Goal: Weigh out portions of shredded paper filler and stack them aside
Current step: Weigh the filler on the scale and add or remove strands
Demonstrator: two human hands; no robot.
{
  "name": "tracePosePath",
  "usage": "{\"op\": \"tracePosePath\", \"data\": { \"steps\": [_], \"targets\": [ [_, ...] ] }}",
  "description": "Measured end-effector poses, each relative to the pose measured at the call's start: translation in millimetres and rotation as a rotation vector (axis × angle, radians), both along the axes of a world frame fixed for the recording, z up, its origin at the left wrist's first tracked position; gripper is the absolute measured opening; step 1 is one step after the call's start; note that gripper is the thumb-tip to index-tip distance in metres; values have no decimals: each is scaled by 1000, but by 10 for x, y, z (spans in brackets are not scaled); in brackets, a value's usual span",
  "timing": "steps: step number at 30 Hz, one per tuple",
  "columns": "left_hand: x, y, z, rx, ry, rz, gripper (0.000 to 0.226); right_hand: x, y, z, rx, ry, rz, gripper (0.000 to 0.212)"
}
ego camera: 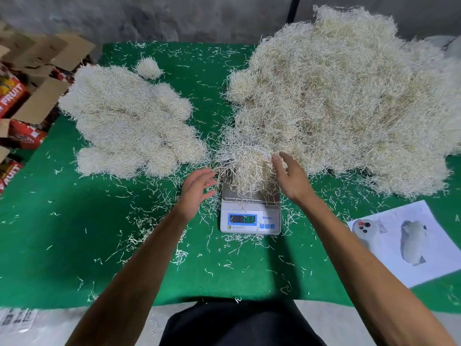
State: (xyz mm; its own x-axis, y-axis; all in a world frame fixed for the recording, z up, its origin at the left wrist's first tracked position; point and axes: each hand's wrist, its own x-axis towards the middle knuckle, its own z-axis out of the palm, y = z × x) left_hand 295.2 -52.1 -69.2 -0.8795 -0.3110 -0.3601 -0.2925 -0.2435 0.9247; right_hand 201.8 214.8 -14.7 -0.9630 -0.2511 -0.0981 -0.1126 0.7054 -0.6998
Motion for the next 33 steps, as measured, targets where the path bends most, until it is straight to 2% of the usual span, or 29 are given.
{"op": "tracePosePath", "data": {
  "steps": [11, 14, 18, 22, 24, 27, 30, 32, 33],
  "targets": [
    [-1, 5, -78, 37, -29, 70, 25, -52, 39, -7, -12, -5, 20, 84],
    [-116, 107, 15, 41, -45, 124, 32, -103, -35, -61, -48, -9, -21, 79],
    [-397, 406, 296, 30, -31, 52, 33, -141, -303, -136, -193, -154, -80, 74],
    [-655, 688, 435, -222, -152, -121, 74, -88, -603, -236, -297, -379, -37, 87],
    [-749, 657, 519, -198, -152, -103, 89, -109, -660, -200, -395, -433, -75, 97],
    [-830, 472, 642, 1, -143, -164, 100, -239, -682, -62, -574, -528, -137, 99],
    [-835, 398, 701, -127, -177, -193, 108, -425, -743, 14, -555, -430, -151, 84],
    [-835, 390, 721, -236, -197, -131, 93, -559, -795, 86, -583, -359, -197, 80],
    [-834, 365, 738, -259, -178, -104, 73, -641, -818, 120, -615, -337, -230, 78]
  ]
}}
